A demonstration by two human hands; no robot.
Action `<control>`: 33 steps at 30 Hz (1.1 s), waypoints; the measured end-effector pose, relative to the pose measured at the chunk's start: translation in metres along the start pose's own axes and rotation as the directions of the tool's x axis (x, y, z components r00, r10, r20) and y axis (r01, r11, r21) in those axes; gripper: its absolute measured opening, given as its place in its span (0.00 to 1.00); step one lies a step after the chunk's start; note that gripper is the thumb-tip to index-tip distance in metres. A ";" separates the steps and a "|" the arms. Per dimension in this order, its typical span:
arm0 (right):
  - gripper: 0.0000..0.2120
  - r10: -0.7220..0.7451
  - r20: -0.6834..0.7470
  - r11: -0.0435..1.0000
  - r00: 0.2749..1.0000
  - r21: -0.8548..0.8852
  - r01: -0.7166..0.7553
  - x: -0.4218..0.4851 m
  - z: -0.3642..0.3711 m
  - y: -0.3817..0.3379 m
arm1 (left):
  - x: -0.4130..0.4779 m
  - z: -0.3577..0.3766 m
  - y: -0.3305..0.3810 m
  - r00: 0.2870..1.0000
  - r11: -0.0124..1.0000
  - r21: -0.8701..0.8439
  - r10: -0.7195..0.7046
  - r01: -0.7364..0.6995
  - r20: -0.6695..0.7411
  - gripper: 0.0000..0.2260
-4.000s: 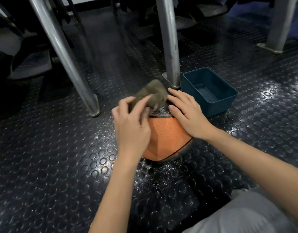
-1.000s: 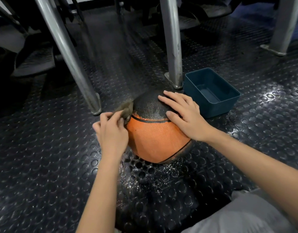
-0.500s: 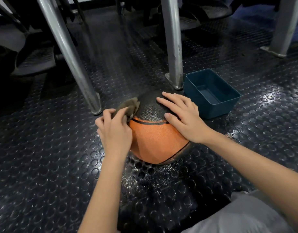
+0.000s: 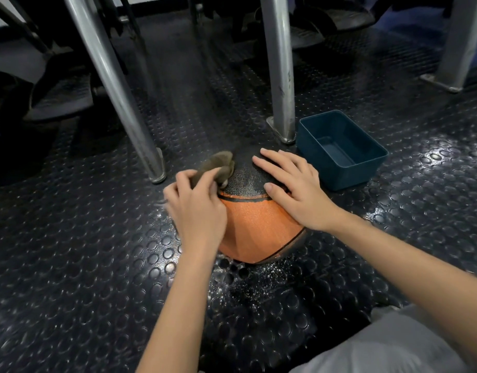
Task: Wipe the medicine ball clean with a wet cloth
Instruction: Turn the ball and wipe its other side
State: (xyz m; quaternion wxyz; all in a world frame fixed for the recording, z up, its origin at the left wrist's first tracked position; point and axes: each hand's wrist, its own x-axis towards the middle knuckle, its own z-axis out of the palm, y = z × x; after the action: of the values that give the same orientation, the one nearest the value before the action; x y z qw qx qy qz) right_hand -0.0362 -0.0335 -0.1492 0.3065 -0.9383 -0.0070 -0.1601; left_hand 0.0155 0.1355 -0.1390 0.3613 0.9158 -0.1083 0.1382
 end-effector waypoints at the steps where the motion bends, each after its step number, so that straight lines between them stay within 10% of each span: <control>1: 0.24 0.007 -0.004 1.000 1.000 0.000 -0.007 0.000 -0.001 0.001 | -0.005 0.003 0.008 0.998 0.998 -0.005 0.065 -0.065 -0.001 0.14; 5: 0.23 0.047 0.004 0.998 0.999 0.031 -0.047 0.002 -0.006 0.006 | -0.008 0.007 0.019 0.977 0.977 0.000 0.212 -0.212 0.017 0.14; 12: 0.23 0.037 -0.001 0.999 0.999 0.034 -0.037 0.002 -0.004 0.006 | 0.006 0.004 -0.013 0.991 0.991 -0.034 -0.132 0.133 0.017 0.13; 18: 0.21 0.056 0.009 0.998 0.998 0.032 -0.056 0.002 -0.005 0.006 | -0.007 0.011 0.016 0.982 0.981 -0.044 0.191 -0.191 0.003 0.14; 25: 0.23 0.010 0.006 1.000 1.000 0.015 -0.010 0.001 -0.002 0.004 | 0.005 0.005 -0.014 0.986 0.974 -0.152 -0.166 0.167 0.020 0.14; 33: 0.20 0.102 -0.004 0.992 0.995 0.081 -0.101 0.004 -0.011 0.014 | -0.009 0.017 0.012 0.966 0.958 -0.129 0.257 -0.258 -0.024 0.14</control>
State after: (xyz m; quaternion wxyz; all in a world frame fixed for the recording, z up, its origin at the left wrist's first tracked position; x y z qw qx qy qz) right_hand -0.0339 -0.0515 -0.1480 0.3520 -0.9236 0.0355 -0.1480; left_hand 0.0067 0.1154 -0.1463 0.4000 0.8677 -0.2340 0.1797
